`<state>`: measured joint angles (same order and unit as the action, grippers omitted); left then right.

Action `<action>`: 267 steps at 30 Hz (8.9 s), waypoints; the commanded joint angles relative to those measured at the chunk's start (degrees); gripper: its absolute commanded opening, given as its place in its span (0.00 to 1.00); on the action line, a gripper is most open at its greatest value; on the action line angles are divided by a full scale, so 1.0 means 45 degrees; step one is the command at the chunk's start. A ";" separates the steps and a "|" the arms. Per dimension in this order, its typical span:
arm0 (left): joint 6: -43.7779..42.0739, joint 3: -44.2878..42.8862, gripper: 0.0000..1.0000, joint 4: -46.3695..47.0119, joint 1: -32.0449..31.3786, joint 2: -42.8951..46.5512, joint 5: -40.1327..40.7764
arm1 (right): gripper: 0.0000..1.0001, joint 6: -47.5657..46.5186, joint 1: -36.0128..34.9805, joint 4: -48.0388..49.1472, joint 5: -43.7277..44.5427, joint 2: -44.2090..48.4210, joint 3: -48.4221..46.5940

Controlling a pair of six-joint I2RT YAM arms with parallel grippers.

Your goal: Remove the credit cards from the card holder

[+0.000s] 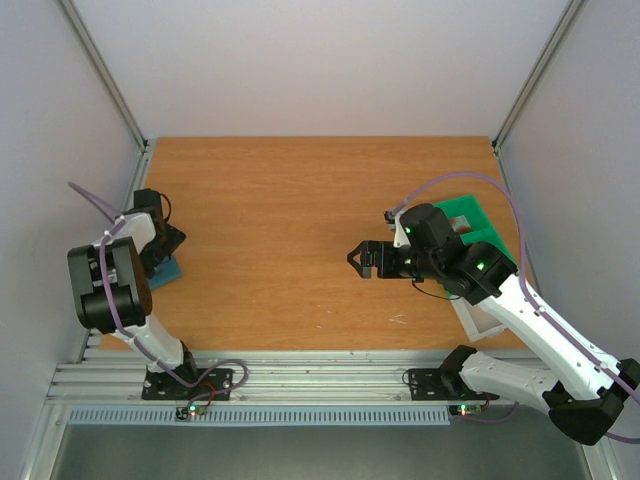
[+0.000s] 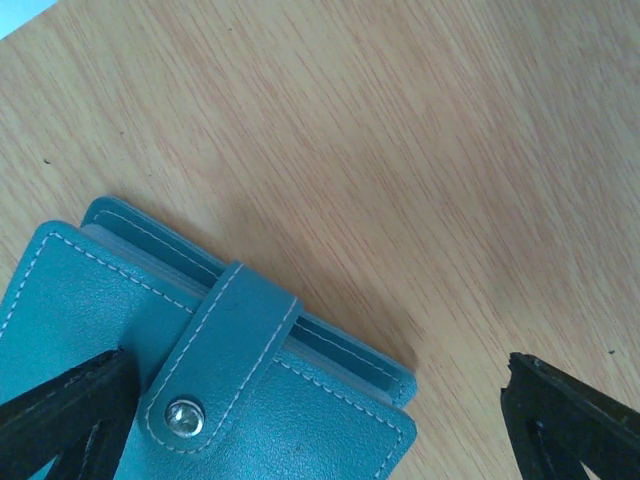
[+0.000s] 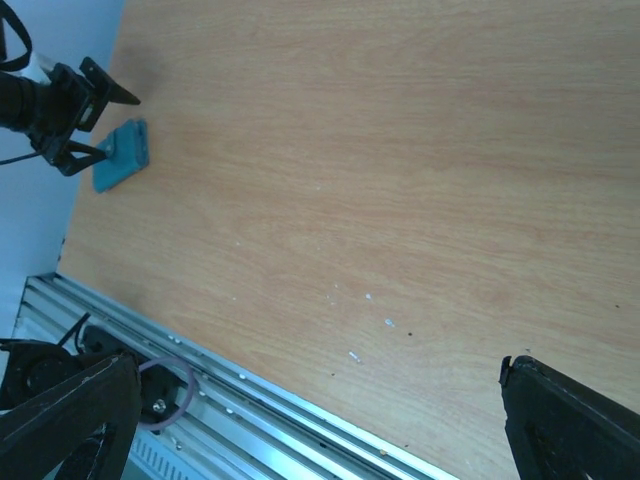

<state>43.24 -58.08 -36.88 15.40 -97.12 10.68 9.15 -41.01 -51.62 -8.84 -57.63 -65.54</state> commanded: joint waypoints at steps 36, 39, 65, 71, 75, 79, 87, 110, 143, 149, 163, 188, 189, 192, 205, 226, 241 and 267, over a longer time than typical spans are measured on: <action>0.0032 0.0545 0.95 0.2029 -0.9199 0.0198 -0.3876 | 0.99 -0.0021 0.0072 -0.1507 0.1740 0.0053 -0.0016; -0.0048 0.0528 0.92 0.2417 -0.9505 0.0702 -0.4687 | 0.98 0.0009 0.0085 -0.1525 0.1697 0.0082 -0.0007; 0.3992 0.6485 0.60 0.5897 -0.7389 0.5808 -0.3846 | 0.99 -0.0244 0.0071 -0.1464 0.1597 0.0613 0.0137; 0.4016 0.6502 0.53 0.6761 -0.7391 0.4397 -0.4485 | 0.98 -0.0255 0.0084 -0.1479 0.1480 0.0636 0.0091; 0.4185 0.6529 0.49 0.7792 -0.7375 0.3155 -0.5217 | 0.98 -0.0255 0.0081 -0.1544 0.1476 0.0693 0.0143; 0.4256 0.6654 0.31 0.8484 -0.7379 0.2736 -0.5644 | 0.96 -0.0434 0.0085 -0.1547 0.1278 0.0627 0.0177; 0.3265 0.6474 0.00 0.8864 -0.7440 0.2735 -0.7752 | 0.83 -0.0120 0.0076 -0.1197 0.0173 0.0012 0.0734; 0.2676 0.6513 0.14 0.6906 -1.0218 0.3841 -0.8927 | 0.51 0.1072 -0.2671 0.3369 -0.0270 -0.6987 0.1216; 0.4569 0.8164 0.27 1.2141 -1.0199 0.2466 -1.0005 | 0.36 0.0215 -0.3864 0.2678 0.1921 -1.0599 -0.0543; 0.4515 0.8201 0.21 1.2045 -1.0199 0.2647 -0.9995 | 0.25 0.0218 -0.3905 0.2743 0.3019 -1.0463 -0.0205; 0.3548 0.7752 0.00 1.0422 -1.0190 0.2898 -1.0050 | 0.01 0.0215 -0.3967 0.3325 0.3560 -0.9035 0.0703; 0.1595 0.5891 0.57 0.4378 -1.0218 0.5864 -0.7872 | 0.01 0.1573 -0.3971 0.4068 0.3050 -0.5314 0.2073; 0.1536 0.5870 0.59 0.4147 -1.0211 0.6207 -0.7867 | 0.01 0.1687 -0.3972 0.4234 0.2730 -0.5106 0.2151; 0.1576 0.6068 0.64 0.4312 -1.0219 0.7199 -0.8332 | 0.01 0.2030 -0.3972 0.5239 0.1618 -0.4614 0.2394; 0.2020 0.7539 0.71 0.6264 -1.0217 0.7437 -0.9141 | 0.01 0.2538 -0.3972 0.6424 0.0472 -0.4349 0.2832; 0.2256 0.8076 0.53 0.8781 -1.0219 0.5871 -0.9589 | 0.01 0.2381 -0.3962 0.6215 0.0723 -0.3905 0.3036; 0.2252 0.8119 0.01 0.8810 -1.0219 0.6087 -0.9664 | 0.06 0.2336 -0.3737 0.3894 0.3041 -0.3703 0.4111; 0.2673 0.8630 0.05 0.8422 -1.0238 0.6527 -0.9161 | 0.24 0.1625 -0.3757 0.5688 -0.0005 -0.5166 0.2666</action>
<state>54.89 -20.18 0.23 -30.52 -68.90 -31.59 18.48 -58.13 -30.94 -7.11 -77.80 -53.47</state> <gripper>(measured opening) 0.042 0.252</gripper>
